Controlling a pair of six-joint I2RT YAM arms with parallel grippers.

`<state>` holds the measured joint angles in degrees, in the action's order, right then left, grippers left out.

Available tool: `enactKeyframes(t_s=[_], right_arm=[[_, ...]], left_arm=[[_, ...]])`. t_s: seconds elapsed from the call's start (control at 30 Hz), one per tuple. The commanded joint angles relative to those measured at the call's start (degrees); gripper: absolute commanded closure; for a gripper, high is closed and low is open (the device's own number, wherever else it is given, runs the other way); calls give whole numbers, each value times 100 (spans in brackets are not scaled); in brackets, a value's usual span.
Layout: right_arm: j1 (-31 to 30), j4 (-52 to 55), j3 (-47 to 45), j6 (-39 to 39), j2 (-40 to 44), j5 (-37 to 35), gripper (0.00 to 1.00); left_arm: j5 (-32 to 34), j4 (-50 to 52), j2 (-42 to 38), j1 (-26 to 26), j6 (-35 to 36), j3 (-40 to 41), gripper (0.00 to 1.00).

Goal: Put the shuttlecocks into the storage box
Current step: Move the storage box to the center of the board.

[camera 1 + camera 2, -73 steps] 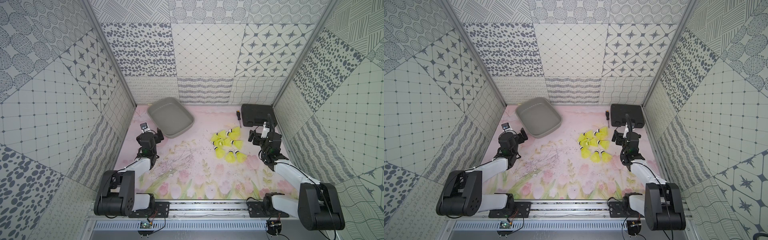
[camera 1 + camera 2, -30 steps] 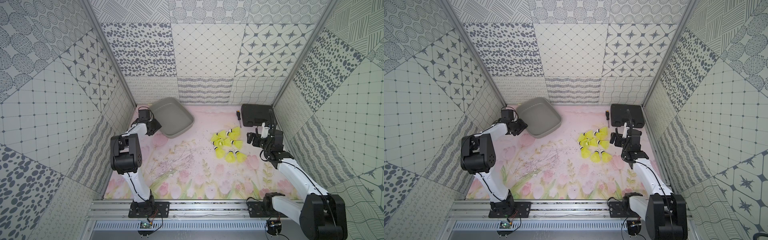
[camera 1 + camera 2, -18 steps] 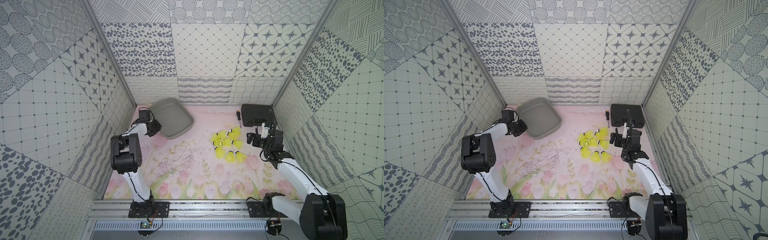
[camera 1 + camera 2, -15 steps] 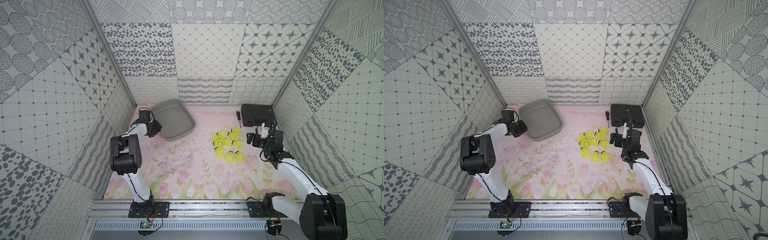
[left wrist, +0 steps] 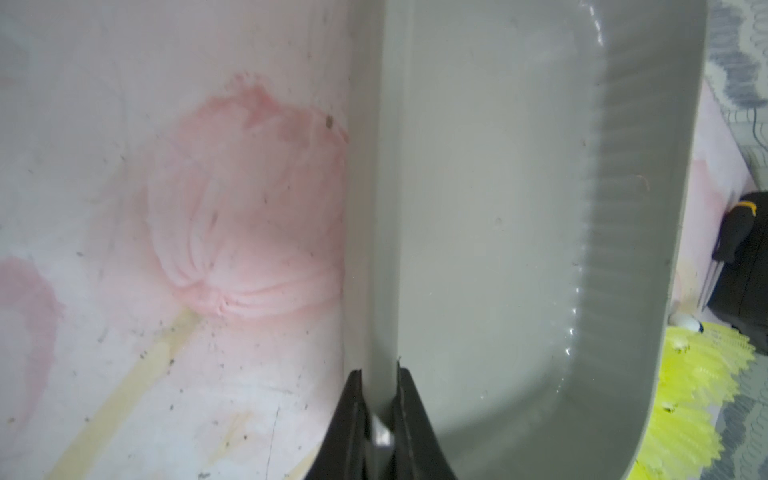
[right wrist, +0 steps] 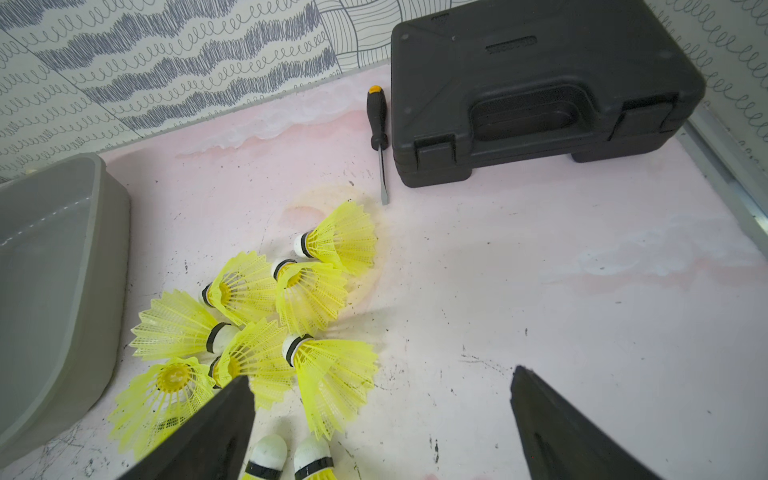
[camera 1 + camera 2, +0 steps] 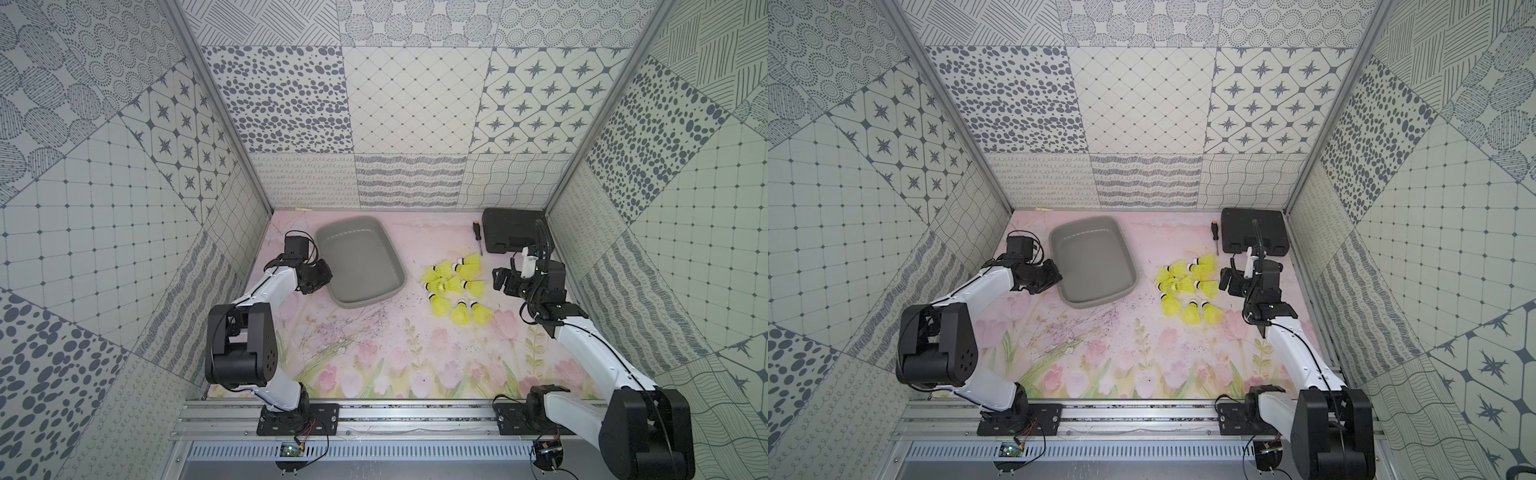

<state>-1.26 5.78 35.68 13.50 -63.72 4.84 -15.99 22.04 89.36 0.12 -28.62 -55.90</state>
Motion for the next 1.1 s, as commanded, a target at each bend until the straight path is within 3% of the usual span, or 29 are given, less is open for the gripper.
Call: enactKeyframes(t_s=[0.0,0.33,1.07], right_arm=[[-12,62,133,-44,68,80,0],[-11,357,46,-8,222,201,0],[-14,844,-44,159,566,391,0]], left_arm=[[-427,154,-565,-248,327,605,98],[-519,230,-1035,-762,483,1048,100],[-632,55,-314,-1607,602,631,100]])
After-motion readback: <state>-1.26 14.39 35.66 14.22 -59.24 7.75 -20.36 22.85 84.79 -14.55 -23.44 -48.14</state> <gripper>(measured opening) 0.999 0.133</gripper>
